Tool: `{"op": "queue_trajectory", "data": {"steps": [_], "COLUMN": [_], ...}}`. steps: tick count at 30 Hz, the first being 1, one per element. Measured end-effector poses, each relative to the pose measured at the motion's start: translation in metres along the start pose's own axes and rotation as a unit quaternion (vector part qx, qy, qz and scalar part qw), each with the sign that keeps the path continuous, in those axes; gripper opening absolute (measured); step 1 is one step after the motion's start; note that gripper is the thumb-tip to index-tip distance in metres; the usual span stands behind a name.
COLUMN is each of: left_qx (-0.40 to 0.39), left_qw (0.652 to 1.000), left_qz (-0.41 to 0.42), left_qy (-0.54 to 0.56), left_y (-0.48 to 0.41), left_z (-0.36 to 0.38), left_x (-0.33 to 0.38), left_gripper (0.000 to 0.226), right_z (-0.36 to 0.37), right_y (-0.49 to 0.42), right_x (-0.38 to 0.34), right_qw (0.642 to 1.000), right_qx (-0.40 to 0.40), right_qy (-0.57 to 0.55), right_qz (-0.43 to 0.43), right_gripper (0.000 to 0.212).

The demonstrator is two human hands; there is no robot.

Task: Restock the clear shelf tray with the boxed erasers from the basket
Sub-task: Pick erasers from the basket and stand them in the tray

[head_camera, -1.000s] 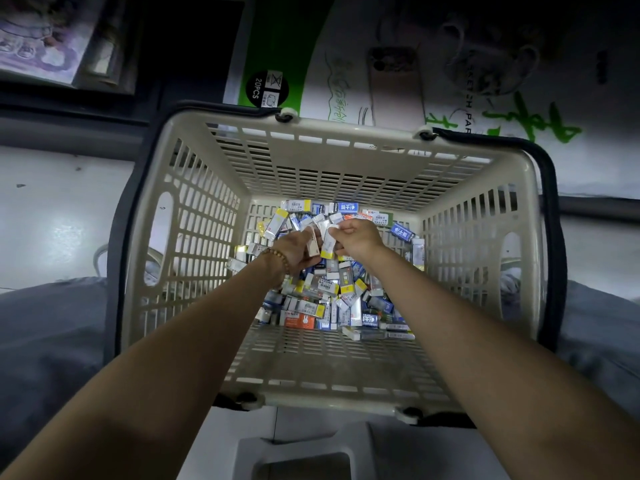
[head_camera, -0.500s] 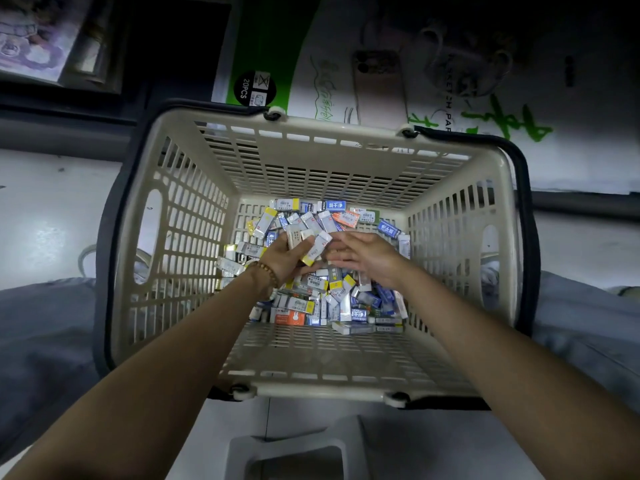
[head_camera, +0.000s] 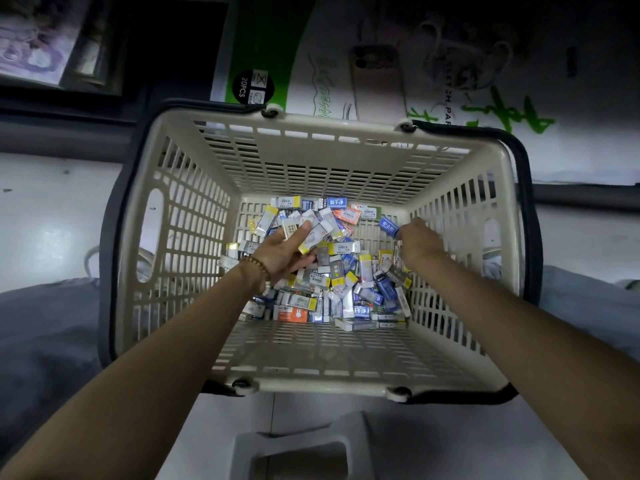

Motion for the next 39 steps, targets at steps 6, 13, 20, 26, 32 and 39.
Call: {"op": "queue_trajectory", "data": {"steps": [6,13,20,26,32,39], "left_qx": [0.034,0.044,0.091,0.087,0.093,0.063], "left_qw": [0.999,0.998,0.978,0.958,0.951,0.974], "left_qz": [0.030,-0.023,0.013,0.093,0.131,0.180], "left_qy": [-0.004,-0.044,-0.188,-0.257,-0.265,-0.123], "left_y": [0.005,0.011,0.033,0.079,0.133,0.179], "left_z": [-0.013,-0.038,-0.056,-0.078,-0.085,-0.115], "left_x": [0.001,-0.014,0.011,0.060,0.089,0.084], "left_gripper": [0.060,0.045,0.018,0.034,0.039,0.037], "right_z": [-0.014,-0.003,0.005,0.038,0.089,0.092], "right_y": [0.006,0.013,0.024,0.047,0.073,0.064], "right_x": [-0.006,-0.028,-0.034,-0.092,-0.146,-0.170], "right_qw": [0.975,0.935,0.936,0.905,0.886,0.916], "right_qx": [-0.008,-0.101,0.000,-0.159,-0.234,-0.141], "right_qy": [-0.212,-0.321,-0.322,-0.302,-0.115,-0.148], "right_qz": [-0.068,-0.114,-0.145,-0.252,-0.383,-0.345], "right_gripper": [0.009,0.019,0.024,0.028,0.035,0.040]}}
Point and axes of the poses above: each hand's wrist, its own y-axis away from the middle knuckle, its own z-axis out of the palm, x = y × z, the point moved 6 cm from there along -y, towards the middle knuckle, and after that the axes turned 11 degrees about -y, right-handed, at the moved point
